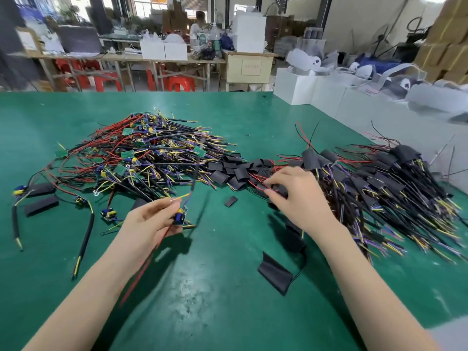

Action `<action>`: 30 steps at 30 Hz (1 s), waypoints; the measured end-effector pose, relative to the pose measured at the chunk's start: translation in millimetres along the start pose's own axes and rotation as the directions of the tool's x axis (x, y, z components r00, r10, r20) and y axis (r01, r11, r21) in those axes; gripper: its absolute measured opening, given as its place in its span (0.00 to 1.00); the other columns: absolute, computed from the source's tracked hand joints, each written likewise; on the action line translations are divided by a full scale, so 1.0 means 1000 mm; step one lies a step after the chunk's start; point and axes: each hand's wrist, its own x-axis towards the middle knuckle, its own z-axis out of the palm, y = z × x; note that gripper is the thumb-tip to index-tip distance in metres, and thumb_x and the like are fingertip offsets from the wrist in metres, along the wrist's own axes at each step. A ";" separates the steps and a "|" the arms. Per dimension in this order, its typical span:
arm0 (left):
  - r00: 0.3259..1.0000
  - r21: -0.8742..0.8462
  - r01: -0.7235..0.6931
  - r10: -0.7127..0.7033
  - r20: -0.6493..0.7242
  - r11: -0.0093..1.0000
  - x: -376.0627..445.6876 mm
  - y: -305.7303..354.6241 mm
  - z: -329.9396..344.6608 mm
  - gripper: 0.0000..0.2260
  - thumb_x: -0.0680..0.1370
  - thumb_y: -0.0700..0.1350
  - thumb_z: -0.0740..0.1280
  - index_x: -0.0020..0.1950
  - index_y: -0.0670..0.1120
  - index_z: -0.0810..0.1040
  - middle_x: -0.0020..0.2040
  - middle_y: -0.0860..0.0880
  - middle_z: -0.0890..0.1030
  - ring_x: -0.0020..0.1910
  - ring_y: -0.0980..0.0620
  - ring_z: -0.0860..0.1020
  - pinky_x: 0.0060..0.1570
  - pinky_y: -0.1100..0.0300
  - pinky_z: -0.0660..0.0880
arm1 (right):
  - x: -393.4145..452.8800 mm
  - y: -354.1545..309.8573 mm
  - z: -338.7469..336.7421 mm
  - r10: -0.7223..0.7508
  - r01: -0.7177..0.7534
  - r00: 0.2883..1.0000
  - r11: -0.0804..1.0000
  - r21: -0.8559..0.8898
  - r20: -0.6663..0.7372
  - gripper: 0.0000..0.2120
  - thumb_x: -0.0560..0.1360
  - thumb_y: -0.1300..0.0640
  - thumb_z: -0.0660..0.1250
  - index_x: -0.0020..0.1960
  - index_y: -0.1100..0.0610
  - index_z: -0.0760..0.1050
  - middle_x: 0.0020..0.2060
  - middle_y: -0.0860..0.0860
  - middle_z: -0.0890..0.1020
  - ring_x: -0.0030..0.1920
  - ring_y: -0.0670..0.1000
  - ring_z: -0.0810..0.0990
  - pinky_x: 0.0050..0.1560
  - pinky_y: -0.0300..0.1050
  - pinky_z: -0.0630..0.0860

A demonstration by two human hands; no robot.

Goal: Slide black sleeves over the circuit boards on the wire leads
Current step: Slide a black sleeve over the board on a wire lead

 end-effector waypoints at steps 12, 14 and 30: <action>0.985 0.257 0.118 -0.147 0.095 0.959 0.016 -0.003 0.021 0.15 0.76 0.28 0.52 0.37 0.38 0.76 0.32 0.45 0.76 0.34 0.47 0.74 0.33 0.58 0.75 | 0.005 -0.017 0.030 0.325 -0.194 0.910 0.883 -0.428 0.258 0.09 0.76 0.58 0.66 0.55 0.59 0.76 0.52 0.56 0.79 0.54 0.60 0.80 0.46 0.48 0.75; 0.978 0.305 0.133 -0.174 0.111 0.943 0.019 0.001 0.023 0.13 0.74 0.30 0.52 0.40 0.39 0.75 0.29 0.46 0.74 0.29 0.48 0.71 0.32 0.60 0.70 | 0.004 -0.020 0.035 0.328 -0.217 0.913 0.894 -0.393 0.242 0.11 0.77 0.53 0.65 0.56 0.58 0.76 0.53 0.55 0.78 0.54 0.59 0.79 0.46 0.47 0.74; 0.916 0.774 -0.354 0.361 0.174 0.525 -0.009 -0.025 0.031 0.17 0.81 0.52 0.61 0.34 0.46 0.71 0.26 0.51 0.70 0.26 0.55 0.68 0.31 0.60 0.65 | -0.008 -0.015 0.049 0.225 -0.217 0.964 0.974 -0.070 0.142 0.14 0.75 0.50 0.67 0.59 0.51 0.74 0.52 0.49 0.77 0.55 0.53 0.75 0.49 0.45 0.72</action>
